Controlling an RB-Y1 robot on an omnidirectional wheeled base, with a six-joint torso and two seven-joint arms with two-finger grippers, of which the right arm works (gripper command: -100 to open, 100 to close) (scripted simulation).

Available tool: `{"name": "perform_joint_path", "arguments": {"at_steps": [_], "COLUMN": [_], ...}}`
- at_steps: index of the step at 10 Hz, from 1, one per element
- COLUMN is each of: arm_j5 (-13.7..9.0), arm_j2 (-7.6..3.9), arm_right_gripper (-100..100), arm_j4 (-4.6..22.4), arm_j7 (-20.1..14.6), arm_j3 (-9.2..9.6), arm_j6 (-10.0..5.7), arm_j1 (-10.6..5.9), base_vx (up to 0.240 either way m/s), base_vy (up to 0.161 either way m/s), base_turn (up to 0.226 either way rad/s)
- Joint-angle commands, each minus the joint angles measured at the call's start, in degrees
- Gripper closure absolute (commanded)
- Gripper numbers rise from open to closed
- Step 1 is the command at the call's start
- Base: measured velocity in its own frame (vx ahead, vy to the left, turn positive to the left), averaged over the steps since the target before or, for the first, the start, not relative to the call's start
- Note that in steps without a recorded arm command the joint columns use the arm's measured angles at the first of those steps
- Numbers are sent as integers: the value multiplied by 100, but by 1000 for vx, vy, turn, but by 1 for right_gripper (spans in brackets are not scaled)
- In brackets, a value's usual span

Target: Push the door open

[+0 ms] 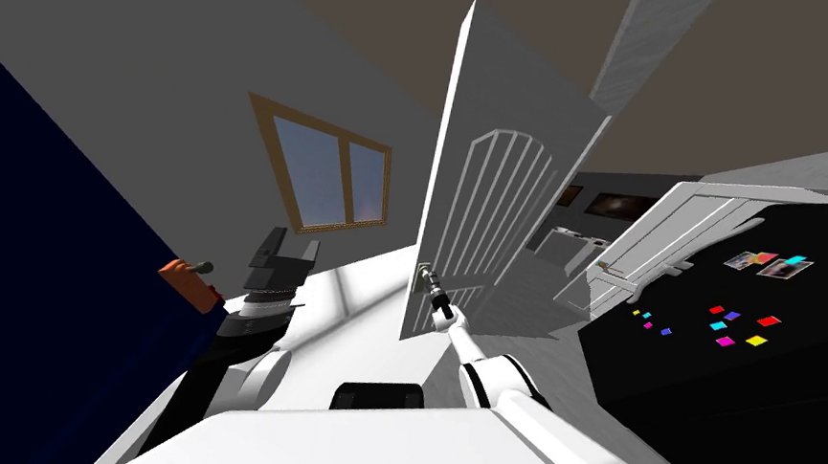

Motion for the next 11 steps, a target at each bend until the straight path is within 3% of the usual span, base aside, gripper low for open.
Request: {"name": "perform_joint_path", "arguments": {"at_steps": [1, 4, 5, 11], "arm_j5": [-65, -148, -122, -258], "arm_j2": [-5, 47, 24, -72], "arm_right_gripper": [100, 100, 100, 100], "arm_j4": [-94, -75, -111, -113], "arm_j7": [120, 284, 230, 409], "arm_j3": [-119, -256, -214, -523], "arm_j6": [74, 160, 160, 199], "arm_j1": [-3, -12, 22, 66], "base_vx": [153, 109, 61, 167], "base_vy": [160, 94, 51, 81], "base_turn": [-38, -19, -26, -39]}}
